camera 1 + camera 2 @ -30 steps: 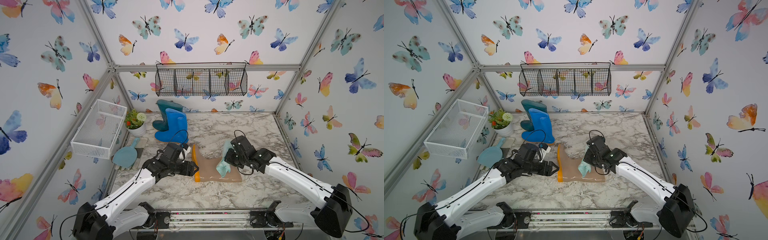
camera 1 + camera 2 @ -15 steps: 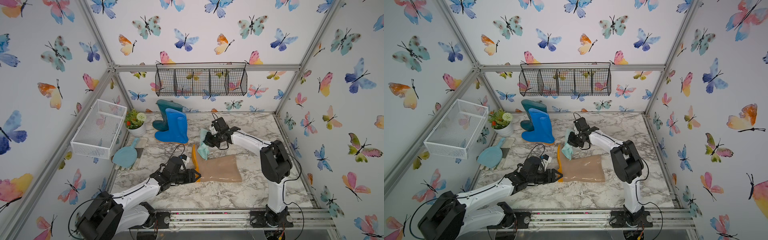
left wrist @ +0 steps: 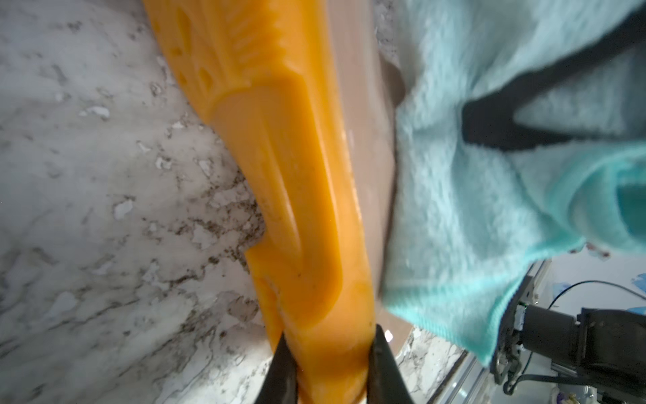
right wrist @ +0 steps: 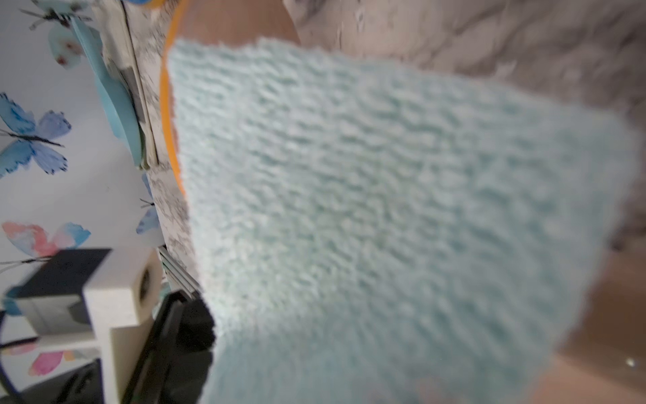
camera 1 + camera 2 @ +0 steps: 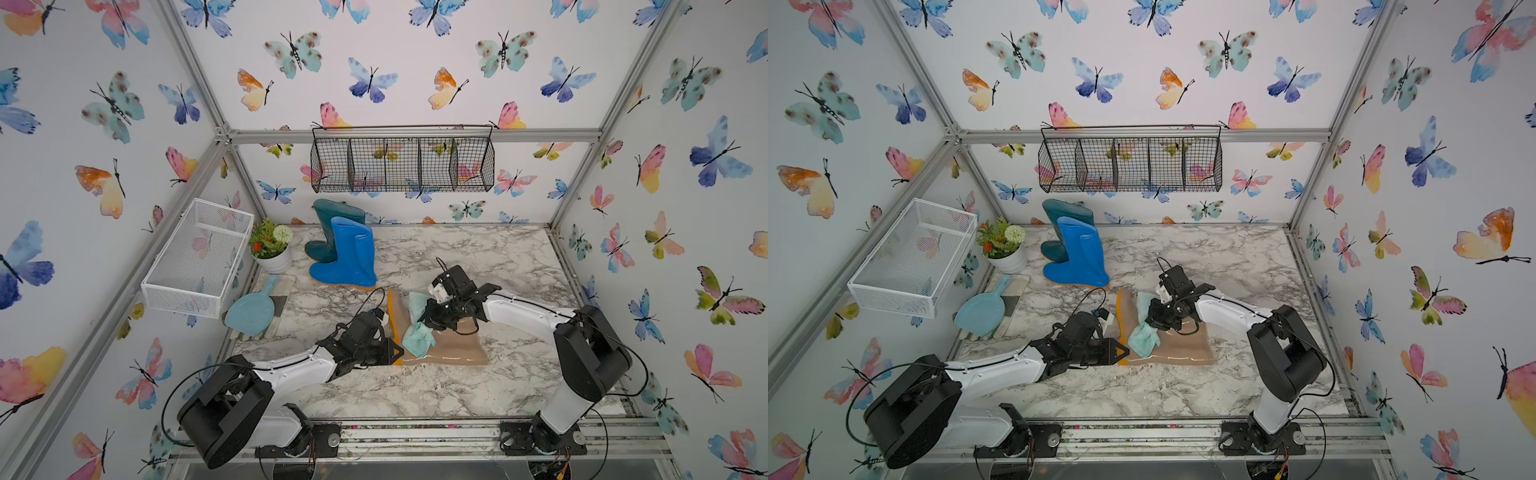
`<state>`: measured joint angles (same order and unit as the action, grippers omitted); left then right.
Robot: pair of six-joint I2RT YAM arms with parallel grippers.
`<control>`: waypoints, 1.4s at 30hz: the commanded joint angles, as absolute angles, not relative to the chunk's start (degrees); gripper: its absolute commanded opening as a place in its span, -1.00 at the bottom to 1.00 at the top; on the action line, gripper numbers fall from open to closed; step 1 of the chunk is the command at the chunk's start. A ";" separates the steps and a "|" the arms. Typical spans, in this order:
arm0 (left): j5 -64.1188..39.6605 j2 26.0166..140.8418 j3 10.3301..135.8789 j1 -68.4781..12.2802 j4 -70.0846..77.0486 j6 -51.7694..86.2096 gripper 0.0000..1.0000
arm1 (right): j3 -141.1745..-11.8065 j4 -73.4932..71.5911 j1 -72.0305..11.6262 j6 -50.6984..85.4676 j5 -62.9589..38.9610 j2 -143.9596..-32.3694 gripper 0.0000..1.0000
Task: Wipe the rubber boots with a cloth
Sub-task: Wipe the dirt off the rubber boot.
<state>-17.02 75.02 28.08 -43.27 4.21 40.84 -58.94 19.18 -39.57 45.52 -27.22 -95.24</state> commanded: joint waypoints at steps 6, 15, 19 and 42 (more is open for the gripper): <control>-16.90 77.85 33.85 -43.60 -3.93 25.94 -1.00 | -58.01 14.99 -40.95 43.10 -24.10 -92.64 -0.98; -15.11 83.22 39.78 -45.45 -8.55 21.57 -1.00 | -84.10 23.08 -33.47 36.00 -28.68 -112.79 -0.98; -15.81 83.36 39.48 -45.50 -6.85 21.81 -1.00 | -81.94 23.63 -33.35 35.14 -30.86 -111.16 -0.98; -17.49 83.24 37.71 -45.46 -3.62 24.11 -1.00 | -78.48 15.74 -31.07 42.13 -35.94 -110.53 -0.98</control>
<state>-16.78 82.63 38.02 -44.58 -3.95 25.08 -78.37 14.15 -32.84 40.62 -33.76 -108.55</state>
